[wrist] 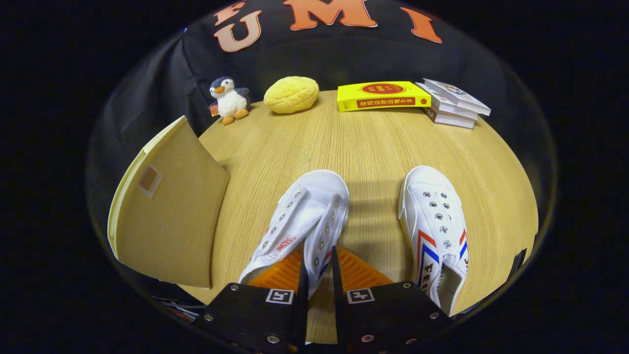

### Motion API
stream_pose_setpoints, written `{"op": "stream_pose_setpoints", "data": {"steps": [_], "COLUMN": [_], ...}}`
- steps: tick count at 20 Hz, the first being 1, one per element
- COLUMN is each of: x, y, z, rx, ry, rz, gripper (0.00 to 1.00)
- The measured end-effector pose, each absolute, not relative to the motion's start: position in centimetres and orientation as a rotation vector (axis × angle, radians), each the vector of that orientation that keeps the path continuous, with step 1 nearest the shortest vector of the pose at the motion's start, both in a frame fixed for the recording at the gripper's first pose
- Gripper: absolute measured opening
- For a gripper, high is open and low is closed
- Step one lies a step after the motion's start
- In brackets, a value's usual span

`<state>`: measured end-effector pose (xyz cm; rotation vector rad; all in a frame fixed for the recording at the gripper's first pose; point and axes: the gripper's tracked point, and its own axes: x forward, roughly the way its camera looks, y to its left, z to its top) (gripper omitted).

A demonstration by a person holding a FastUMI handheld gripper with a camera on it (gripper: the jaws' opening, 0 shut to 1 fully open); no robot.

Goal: Open the storage box then place both shoes into the box .Put the left shoe in first, then the right shoe, with the right side of both shoes facing outward in a uniform manner.

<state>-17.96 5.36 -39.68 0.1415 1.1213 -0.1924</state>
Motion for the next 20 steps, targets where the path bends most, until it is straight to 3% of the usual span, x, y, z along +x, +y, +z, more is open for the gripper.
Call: {"op": "stream_pose_setpoints", "data": {"steps": [4,7,10,20], "x": [-17.7,-17.6,-16.8,-9.6], "y": [4.6,4.5,4.8,8.2], "z": [-40.5,-40.6,-40.1,-27.7], "rx": [0.107,0.154,0.239,0.262], "ry": [1.04,1.026,1.029,0.943], "rz": [-0.308,-0.384,-0.411,-0.297], "gripper": [0.19,0.07,0.03,0.01]}}
